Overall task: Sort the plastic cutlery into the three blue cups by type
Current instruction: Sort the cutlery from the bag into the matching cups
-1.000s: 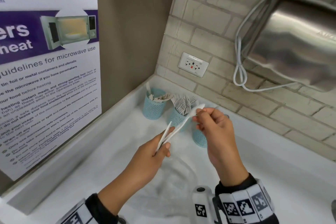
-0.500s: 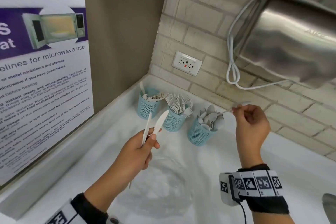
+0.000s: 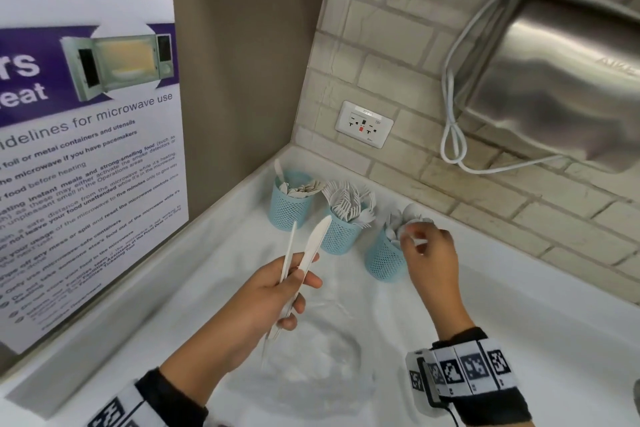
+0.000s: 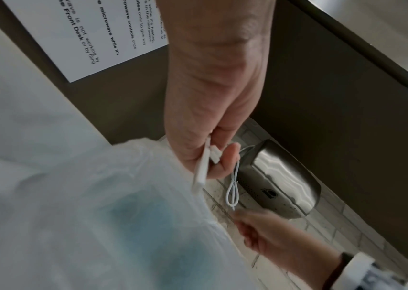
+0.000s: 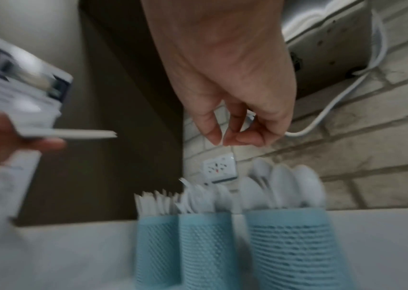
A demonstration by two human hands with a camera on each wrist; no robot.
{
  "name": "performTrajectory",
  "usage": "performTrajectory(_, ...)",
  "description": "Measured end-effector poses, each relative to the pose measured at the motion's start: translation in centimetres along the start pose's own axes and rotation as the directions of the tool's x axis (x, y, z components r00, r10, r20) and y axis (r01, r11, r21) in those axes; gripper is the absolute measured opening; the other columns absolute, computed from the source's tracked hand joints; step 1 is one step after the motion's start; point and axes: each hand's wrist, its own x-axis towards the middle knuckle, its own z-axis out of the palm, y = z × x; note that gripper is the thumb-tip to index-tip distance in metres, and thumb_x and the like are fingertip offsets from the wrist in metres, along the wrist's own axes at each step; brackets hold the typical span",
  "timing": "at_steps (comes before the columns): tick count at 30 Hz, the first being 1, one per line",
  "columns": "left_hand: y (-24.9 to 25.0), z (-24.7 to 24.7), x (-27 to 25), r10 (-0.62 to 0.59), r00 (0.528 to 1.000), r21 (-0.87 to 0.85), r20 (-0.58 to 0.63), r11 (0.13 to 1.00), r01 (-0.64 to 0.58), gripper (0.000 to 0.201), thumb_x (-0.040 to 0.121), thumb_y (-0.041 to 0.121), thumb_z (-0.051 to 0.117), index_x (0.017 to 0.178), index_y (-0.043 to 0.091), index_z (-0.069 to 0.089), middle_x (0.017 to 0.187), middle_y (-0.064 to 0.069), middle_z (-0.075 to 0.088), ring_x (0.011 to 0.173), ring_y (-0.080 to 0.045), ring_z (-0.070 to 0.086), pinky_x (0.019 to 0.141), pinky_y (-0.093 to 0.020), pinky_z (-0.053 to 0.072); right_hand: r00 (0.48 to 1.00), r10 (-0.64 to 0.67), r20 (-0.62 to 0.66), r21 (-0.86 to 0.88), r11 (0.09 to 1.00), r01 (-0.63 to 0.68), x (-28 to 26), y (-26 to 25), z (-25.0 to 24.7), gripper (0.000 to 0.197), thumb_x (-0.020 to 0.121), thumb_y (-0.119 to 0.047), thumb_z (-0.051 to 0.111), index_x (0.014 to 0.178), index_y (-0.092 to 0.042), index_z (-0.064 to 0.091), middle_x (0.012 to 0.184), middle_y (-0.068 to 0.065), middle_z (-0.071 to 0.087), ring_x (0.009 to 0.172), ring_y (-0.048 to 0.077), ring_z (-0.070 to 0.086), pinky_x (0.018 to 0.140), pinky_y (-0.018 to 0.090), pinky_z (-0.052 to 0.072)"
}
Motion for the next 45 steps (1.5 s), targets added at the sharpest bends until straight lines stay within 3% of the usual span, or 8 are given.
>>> performTrajectory(3,0.1,0.2,-0.1,0.020,1.000,0.023,0.012,1.000,-0.021,0.024,0.098,0.019,0.047,0.116,0.021,0.062,0.090,0.003,0.070,0.064,-0.013,0.049,0.048,-0.022,0.038,0.975,0.004,0.222,0.301,0.951,-0.073,-2.3,-3.4,0.1,0.006,0.089,-0.023,0.066,0.083,-0.023,0.067,0.074,-0.014,0.062,0.063,0.002,0.051,0.060,0.011,0.040)
performTrajectory(7,0.0,0.6,-0.4,0.044,0.998,0.023,0.038,0.999,-0.045,0.022,0.095,0.019,0.053,0.114,0.018,0.065,0.094,0.000,0.072,0.060,-0.010,0.049,0.048,-0.020,0.038,0.853,-0.051,0.519,0.436,0.874,-0.213,-4.7,-6.5,0.8,0.028,0.079,-0.044,0.067,0.085,-0.017,0.068,0.068,-0.012,0.059,0.062,0.001,0.049,0.060,0.011,0.039)
performTrajectory(16,0.0,0.6,-0.4,0.065,0.998,-0.007,0.005,0.998,-0.065,0.030,0.099,0.031,0.043,0.107,0.018,0.069,0.095,-0.004,0.074,0.055,-0.008,0.046,0.048,-0.019,0.036,0.838,0.036,0.544,0.654,0.607,-0.451,-4.8,-8.2,1.2,0.018,0.092,-0.013,0.060,0.101,-0.003,0.070,0.074,0.001,0.069,0.061,0.007,0.053,0.064,0.017,0.049)
performTrajectory(21,0.0,0.1,0.1,0.006,1.000,-0.153,-0.029,0.988,-0.010,0.033,0.102,0.024,0.036,0.110,0.012,0.066,0.093,-0.008,0.074,0.066,-0.014,0.059,0.059,-0.024,0.045,0.865,0.108,0.491,0.720,0.509,-0.472,-3.8,-8.0,0.3,0.023,0.097,-0.024,0.050,0.105,-0.016,0.071,0.075,-0.004,0.068,0.070,0.004,0.057,0.070,0.020,0.045)
performTrajectory(25,0.4,0.0,0.3,0.046,0.997,-0.181,-0.065,0.982,-0.057,0.037,0.100,0.036,0.037,0.109,0.026,0.071,0.088,-0.002,0.054,0.078,-0.013,0.049,0.074,-0.025,0.041,0.796,0.088,0.598,0.725,0.364,-0.585,-4.0,-8.3,-0.3,0.028,0.101,-0.029,0.042,0.117,-0.023,0.064,0.062,-0.004,0.052,0.053,0.006,0.046,0.046,0.016,0.040)
performTrajectory(29,0.8,-0.2,0.1,0.110,0.991,-0.208,-0.079,0.970,-0.125,0.039,0.088,0.050,0.044,0.107,0.032,0.072,0.072,0.002,0.031,0.067,-0.011,0.033,0.072,-0.026,0.034,0.777,0.056,0.627,0.647,0.518,-0.559,-4.7,-8.1,0.0,0.022,0.101,-0.022,0.044,0.117,-0.013,0.056,0.068,-0.001,0.053,0.045,0.003,0.026,0.038,0.013,0.023)
performTrajectory(35,0.6,-0.4,0.1,0.158,0.982,-0.181,-0.106,0.968,-0.176,0.029,0.087,0.038,0.054,0.097,0.024,0.077,0.068,0.000,0.049,0.069,-0.009,0.051,0.074,-0.020,0.049,0.751,0.044,0.659,0.617,0.539,-0.573,-5.4,-8.4,0.4,0.012,0.102,-0.017,0.042,0.107,-0.007,0.045,0.097,0.011,0.074,0.063,0.005,0.061,0.058,0.018,0.049)
performTrajectory(45,-0.2,-0.1,0.2,0.196,0.978,-0.042,-0.068,0.979,-0.199,0.021,0.085,0.030,0.064,0.094,0.016,0.077,0.068,0.003,0.065,0.068,-0.007,0.060,0.070,-0.021,0.053,0.736,0.062,0.674,0.643,0.442,-0.626,-6.3,-8.7,1.2,0.016,0.094,-0.016,0.056,0.098,-0.004,0.066,0.071,-0.001,0.063,0.068,0.007,0.063,0.069,0.017,0.053)
